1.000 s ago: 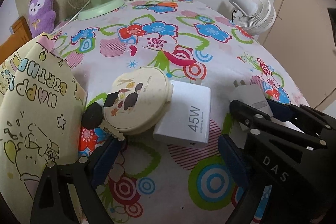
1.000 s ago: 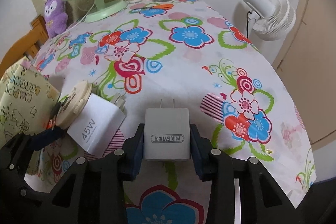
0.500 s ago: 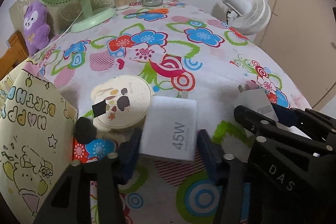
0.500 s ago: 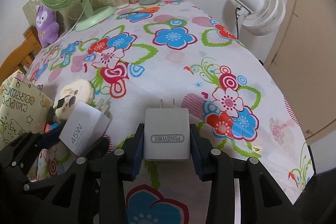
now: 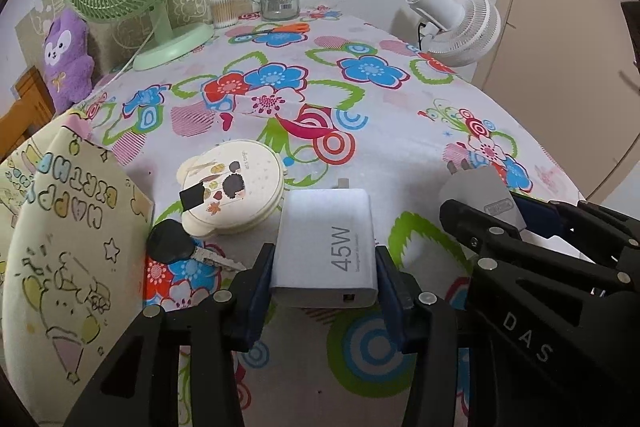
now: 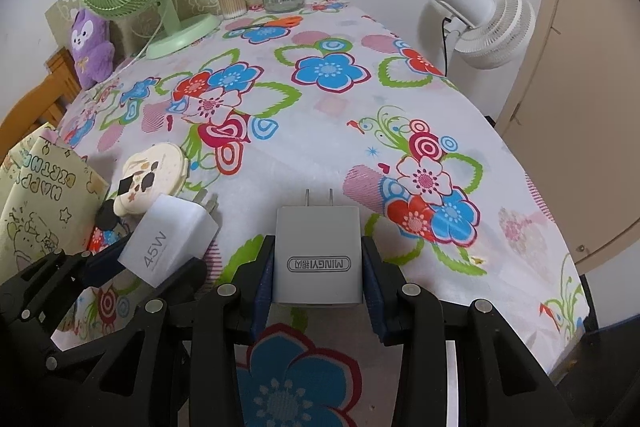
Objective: Organize rigid objects
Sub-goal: 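Grasp the large white charger with the left tool while the right tool grasps the small white charger, then carry the large charger with the left tool while the right tool carries the small charger to the box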
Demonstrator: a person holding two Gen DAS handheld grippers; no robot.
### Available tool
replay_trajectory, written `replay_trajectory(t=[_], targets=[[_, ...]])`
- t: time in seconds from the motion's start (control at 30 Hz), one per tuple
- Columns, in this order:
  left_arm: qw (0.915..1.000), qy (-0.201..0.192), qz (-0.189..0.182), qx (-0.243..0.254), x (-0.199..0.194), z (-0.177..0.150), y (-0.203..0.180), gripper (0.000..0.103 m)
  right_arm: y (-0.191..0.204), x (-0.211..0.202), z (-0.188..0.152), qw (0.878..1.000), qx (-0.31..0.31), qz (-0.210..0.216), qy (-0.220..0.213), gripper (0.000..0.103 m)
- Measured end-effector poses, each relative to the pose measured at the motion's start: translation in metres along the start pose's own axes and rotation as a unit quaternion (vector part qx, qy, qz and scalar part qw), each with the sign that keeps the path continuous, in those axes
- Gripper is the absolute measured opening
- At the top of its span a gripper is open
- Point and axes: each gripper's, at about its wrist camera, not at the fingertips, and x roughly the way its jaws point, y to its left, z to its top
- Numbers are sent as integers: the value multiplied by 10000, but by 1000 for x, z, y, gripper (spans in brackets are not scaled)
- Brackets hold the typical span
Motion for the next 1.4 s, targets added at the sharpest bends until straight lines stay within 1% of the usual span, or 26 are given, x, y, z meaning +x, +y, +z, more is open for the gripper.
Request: replay_trajectory(t=[0.23, 0.7, 1.2, 1.3, 1.4], targets=[[10000, -46, -55, 38, -12, -7, -3, 49, 2, -13, -9, 10000, 12, -44, -55, 43], [9997, -239, -22, 92, -38, -19, -5, 49, 10, -40, -21, 9997, -6, -75, -212, 43], [9987, -441, 48, 253, -74, -22, -1, 49, 25, -77, -24, 9989, -137, -127, -429, 43], [9988, -408, -33, 251, -80, -22, 2, 49, 29, -84, -24, 9987, -178, -124, -454, 43], [9984, -452, 31, 331, -88, -22, 2, 49, 34, -91, -24, 9983, -279, -154, -492, 43]])
